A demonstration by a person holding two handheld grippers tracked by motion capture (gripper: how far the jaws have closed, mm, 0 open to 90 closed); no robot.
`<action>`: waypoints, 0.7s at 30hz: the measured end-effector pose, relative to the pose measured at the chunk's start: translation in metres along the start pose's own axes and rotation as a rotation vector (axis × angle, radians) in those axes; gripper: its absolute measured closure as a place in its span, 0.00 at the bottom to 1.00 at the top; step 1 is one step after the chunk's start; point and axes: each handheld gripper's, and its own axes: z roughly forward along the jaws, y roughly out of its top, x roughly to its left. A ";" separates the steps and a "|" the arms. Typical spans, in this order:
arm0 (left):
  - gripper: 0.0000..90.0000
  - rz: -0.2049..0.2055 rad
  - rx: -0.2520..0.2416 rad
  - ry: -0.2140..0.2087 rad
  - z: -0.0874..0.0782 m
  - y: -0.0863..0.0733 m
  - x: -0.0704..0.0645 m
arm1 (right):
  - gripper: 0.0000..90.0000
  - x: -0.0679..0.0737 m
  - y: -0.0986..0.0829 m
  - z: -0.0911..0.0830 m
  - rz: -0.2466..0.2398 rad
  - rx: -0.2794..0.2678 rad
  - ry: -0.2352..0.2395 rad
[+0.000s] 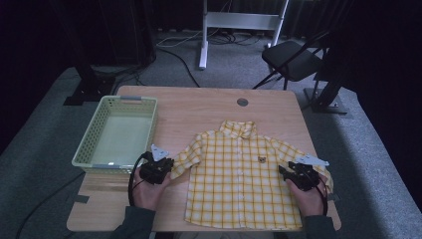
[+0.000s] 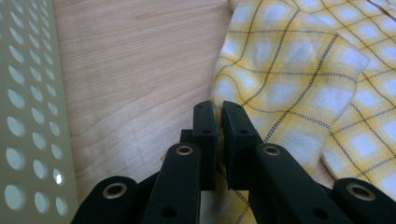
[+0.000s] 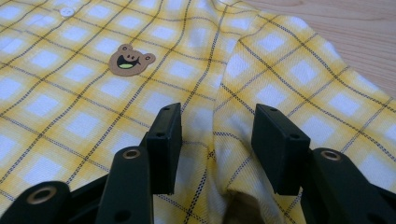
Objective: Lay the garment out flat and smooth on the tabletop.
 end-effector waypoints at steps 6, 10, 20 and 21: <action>0.95 -0.003 -0.003 0.003 -0.002 -0.001 0.000 | 0.58 0.000 0.000 0.000 0.000 0.000 0.000; 0.95 -0.004 -0.003 0.006 -0.003 -0.002 0.001 | 0.58 0.000 0.000 0.000 0.001 0.000 0.000; 0.95 -0.008 -0.003 0.010 -0.004 -0.003 0.001 | 0.56 0.000 0.000 0.000 0.003 0.001 -0.002; 0.95 -0.009 -0.003 0.010 -0.004 -0.004 0.001 | 0.56 0.000 0.000 0.000 0.003 0.002 -0.002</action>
